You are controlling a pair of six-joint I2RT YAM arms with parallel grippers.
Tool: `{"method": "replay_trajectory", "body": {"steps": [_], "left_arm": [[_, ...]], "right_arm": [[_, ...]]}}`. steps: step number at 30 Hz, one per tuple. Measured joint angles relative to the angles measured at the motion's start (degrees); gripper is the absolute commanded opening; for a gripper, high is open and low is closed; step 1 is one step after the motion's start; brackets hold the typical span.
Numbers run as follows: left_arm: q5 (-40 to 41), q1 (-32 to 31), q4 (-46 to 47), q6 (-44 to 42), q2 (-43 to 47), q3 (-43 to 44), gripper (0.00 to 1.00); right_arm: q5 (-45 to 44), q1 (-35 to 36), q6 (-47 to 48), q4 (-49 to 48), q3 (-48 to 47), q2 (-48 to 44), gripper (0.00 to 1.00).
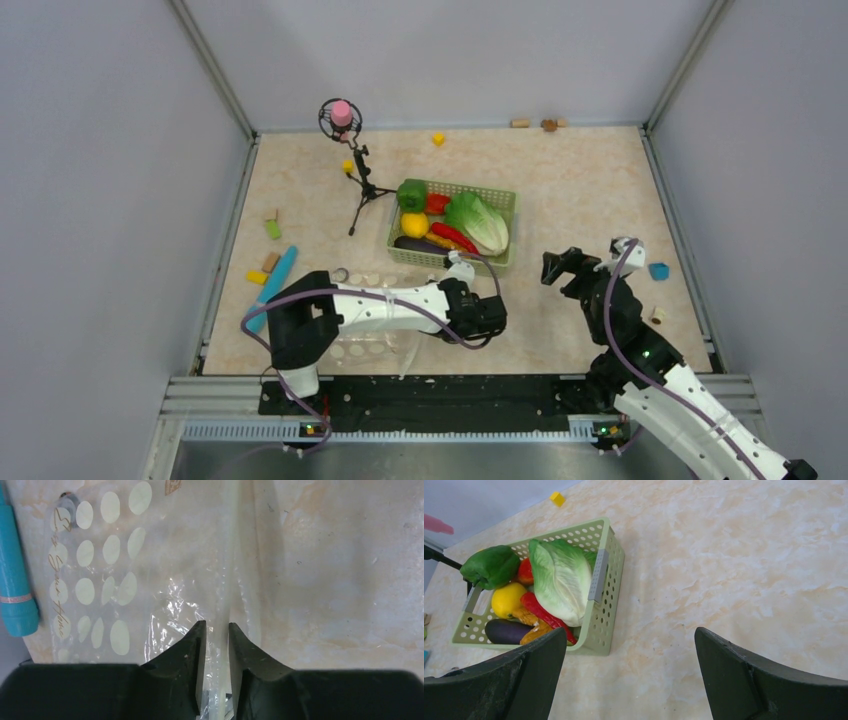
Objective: Place the food in the zip-top bag and seal the zipper
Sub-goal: Pick up the zipper food storage bag at the center of the board, then open the zipper of the food storage bag at the center of the board.
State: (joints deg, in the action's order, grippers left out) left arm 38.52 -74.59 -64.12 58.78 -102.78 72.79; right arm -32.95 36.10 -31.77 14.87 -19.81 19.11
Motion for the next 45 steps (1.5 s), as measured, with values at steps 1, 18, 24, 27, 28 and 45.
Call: {"method": "replay_trajectory", "body": {"steps": [1, 18, 24, 27, 28, 45], "left_arm": [[0.3, 0.0, -0.4, 0.2, -0.2, 0.2, 0.10], [8.2, 0.0, 1.8, 2.8, 17.7, -4.3, 0.00], [11.0, 0.0, 8.4, 1.4, 36.5, -12.9, 0.00], [12.0, 0.0, 12.2, 0.4, 44.3, -18.5, 0.00], [12.2, 0.0, 13.1, 0.0, 46.5, -20.0, 0.00], [14.8, 0.0, 17.2, -2.2, 59.0, -24.3, 0.00]], "right_arm": [[0.0, 0.0, 0.0, 0.0, 0.0, 0.0, 0.98], [25.7, 0.0, 4.5, -10.4, 2.7, 2.1, 0.97], [43.7, 1.5, 4.7, -23.7, 2.6, 18.8, 0.97], [44.9, 6.8, 4.8, -25.9, 1.4, 26.5, 0.97], [44.7, 9.0, 5.0, -26.0, 0.3, 28.7, 0.97], [26.0, 28.8, 3.2, -33.3, -25.4, 60.8, 0.33]]}}
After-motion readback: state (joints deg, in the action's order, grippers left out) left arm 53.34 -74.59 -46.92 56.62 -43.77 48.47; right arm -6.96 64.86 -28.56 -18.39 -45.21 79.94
